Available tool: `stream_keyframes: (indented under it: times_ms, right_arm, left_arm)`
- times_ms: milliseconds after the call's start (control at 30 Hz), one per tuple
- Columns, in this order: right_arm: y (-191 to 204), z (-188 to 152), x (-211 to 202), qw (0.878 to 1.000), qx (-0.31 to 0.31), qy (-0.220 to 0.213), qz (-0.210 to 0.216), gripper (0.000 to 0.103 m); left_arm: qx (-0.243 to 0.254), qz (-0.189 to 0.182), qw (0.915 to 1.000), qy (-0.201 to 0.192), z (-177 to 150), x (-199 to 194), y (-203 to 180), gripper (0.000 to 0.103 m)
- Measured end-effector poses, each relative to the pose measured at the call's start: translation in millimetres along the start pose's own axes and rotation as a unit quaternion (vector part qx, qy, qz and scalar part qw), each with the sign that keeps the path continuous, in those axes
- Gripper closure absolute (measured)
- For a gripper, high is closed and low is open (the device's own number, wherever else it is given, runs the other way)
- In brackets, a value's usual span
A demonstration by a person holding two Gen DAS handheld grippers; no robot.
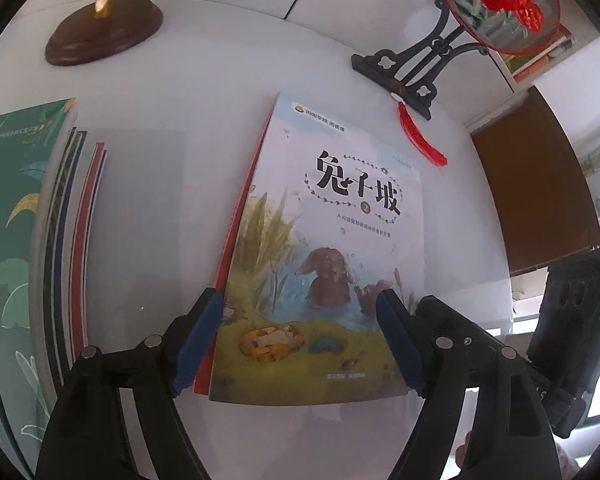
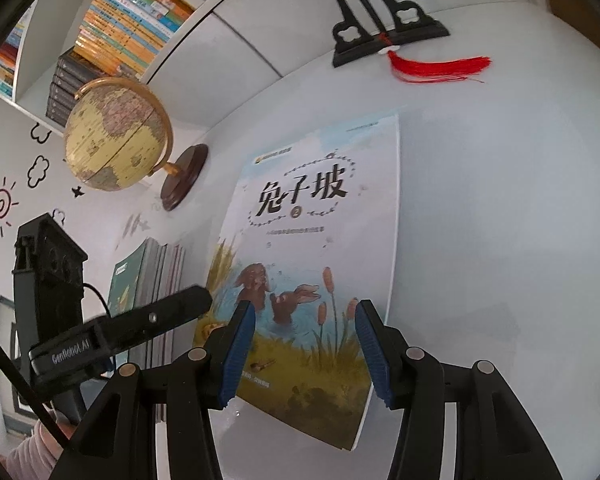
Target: Organize books
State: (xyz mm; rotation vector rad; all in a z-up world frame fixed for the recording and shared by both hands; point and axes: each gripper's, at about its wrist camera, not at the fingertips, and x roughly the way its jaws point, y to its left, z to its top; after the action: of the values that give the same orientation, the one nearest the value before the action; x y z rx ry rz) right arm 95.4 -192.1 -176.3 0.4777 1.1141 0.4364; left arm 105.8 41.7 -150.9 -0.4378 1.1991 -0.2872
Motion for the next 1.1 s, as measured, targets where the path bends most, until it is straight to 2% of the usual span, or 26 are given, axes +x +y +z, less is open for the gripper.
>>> stream_keyframes:
  times_ms: [167,267,367,467,833,1033,1100]
  right_arm:
    - [-1.4,-1.1,-3.9,1.0,0.0,-0.002,-0.018,0.052]
    - [-4.8,-2.8,-6.3,1.0,0.008,-0.006,-0.022,0.052]
    - [-8.0,-3.4,-4.9,0.999,0.013,0.001,-0.045,0.051]
    - [-16.2,-6.2,-4.1,0.999,0.04,0.008,-0.018,0.05]
    - [-14.1,-9.3,-10.4,0.999,0.033,0.036,-0.016,0.046]
    - [-8.2,-19.8,-12.3,0.998,-0.001,0.064,-0.012,0.043]
    - [-5.3,-23.6,-10.3,0.996,-0.026,0.085,0.003,0.041]
  left_arm:
    - [-0.008,-0.005,1.0,0.002,1.4,-1.0,3.0,0.023]
    - [0.004,-0.003,1.0,0.005,0.6,-0.2,1.0,0.022]
    - [0.009,-0.003,0.9999,0.01,-1.0,0.0,-0.8,0.022]
    - [0.007,-0.009,0.9999,0.01,-3.5,0.3,-1.9,0.019]
    - [0.012,0.009,0.9994,0.033,-29.4,-4.2,-14.1,0.017]
    - [0.018,0.024,0.9988,0.039,-61.3,-15.9,-17.9,0.017]
    - [0.019,0.027,0.9988,0.038,-68.6,-18.3,-15.1,0.017]
